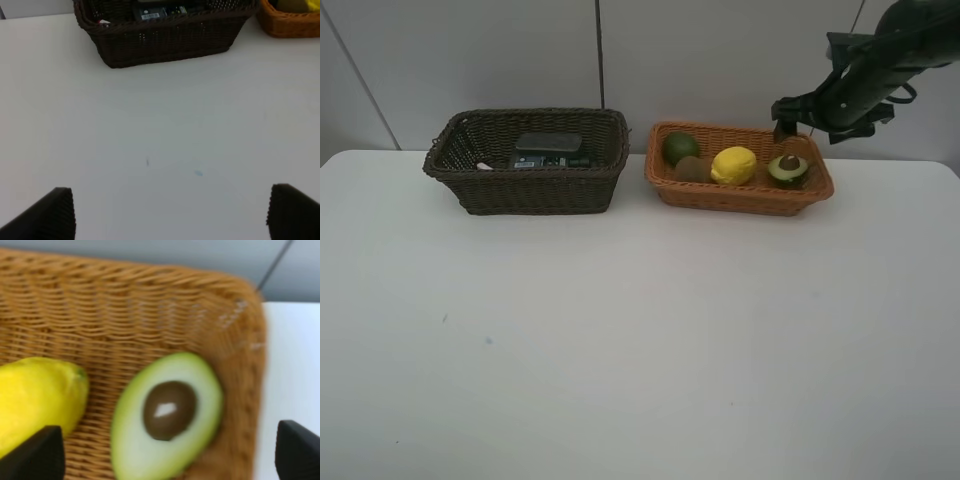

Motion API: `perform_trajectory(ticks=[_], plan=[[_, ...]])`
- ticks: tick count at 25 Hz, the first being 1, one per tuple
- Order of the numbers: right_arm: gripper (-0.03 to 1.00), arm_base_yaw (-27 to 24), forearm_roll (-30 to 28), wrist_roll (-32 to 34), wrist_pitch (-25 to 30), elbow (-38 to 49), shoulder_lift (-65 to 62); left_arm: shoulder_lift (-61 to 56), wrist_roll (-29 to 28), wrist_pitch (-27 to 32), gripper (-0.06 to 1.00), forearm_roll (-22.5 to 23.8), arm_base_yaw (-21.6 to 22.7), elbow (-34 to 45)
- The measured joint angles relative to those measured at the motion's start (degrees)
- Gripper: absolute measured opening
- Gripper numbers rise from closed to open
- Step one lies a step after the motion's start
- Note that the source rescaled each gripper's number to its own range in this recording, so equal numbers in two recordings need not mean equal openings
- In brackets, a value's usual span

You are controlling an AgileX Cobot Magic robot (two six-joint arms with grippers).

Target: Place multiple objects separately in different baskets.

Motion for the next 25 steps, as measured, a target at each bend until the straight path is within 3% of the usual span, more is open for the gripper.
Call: perform_trajectory(ticks=[6,11,19,25], plan=[[1.0,-5.8,-0.4,0.3,-4.2,13.6,-15.1,0.0,0.0,0.0,1.0,0.0,0.0,0.0],[1.0,-6.9,-0.6,0.4,-4.9,27.0,-33.1,0.0,0.0,0.0,1.0,0.0,0.0,0.0],[1.0,-6.9,-0.6,0.4,9.0,40.6,-62.4,0.0,0.0,0.0,1.0,0.0,0.0,0.0],[1.0,-6.9,-0.1,0.4,16.0,48.8,-85.9,0.0,0.0,0.0,1.0,0.0,0.0,0.0]])
